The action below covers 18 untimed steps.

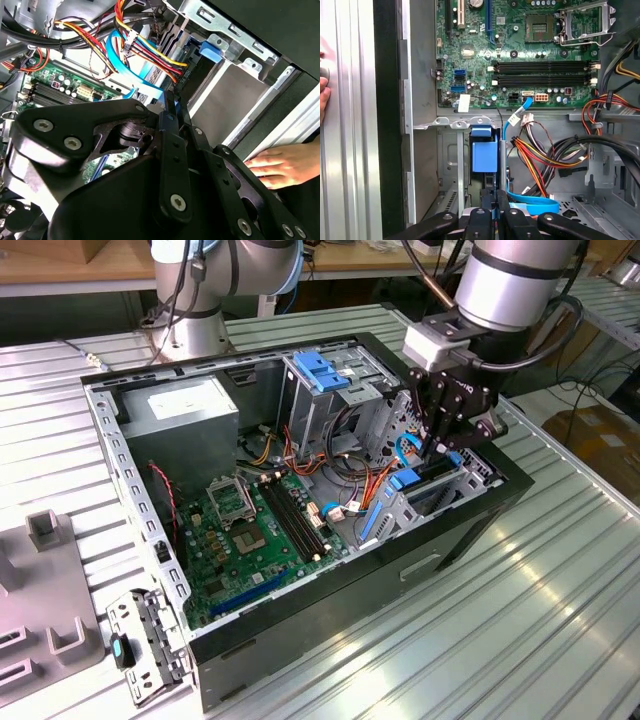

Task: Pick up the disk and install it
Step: 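Insert the second disk wire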

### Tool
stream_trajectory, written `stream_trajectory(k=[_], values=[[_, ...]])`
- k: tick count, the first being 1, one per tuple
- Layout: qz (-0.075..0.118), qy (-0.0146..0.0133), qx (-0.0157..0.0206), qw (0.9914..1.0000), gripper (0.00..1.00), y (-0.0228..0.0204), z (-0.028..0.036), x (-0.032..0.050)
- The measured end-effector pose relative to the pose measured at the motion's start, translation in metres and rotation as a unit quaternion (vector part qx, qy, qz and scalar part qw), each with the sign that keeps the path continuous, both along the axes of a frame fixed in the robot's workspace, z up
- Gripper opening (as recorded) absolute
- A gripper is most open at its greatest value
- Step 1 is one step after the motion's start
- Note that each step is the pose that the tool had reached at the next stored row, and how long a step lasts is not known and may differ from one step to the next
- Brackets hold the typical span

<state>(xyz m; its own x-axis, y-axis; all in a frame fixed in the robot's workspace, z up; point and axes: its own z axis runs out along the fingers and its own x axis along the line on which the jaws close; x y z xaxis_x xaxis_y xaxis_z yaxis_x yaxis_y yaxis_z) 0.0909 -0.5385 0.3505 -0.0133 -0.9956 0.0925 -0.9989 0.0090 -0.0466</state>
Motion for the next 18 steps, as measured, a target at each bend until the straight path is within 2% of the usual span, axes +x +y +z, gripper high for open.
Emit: stream_trajectory(k=[13,18], values=[[0.000,0.0000,0.0005,1.00000,0.16,0.0000,-0.0046,0.0004],[0.000,0.0000,0.0017,1.00000,0.16,0.0000,-0.0041,0.0004]])
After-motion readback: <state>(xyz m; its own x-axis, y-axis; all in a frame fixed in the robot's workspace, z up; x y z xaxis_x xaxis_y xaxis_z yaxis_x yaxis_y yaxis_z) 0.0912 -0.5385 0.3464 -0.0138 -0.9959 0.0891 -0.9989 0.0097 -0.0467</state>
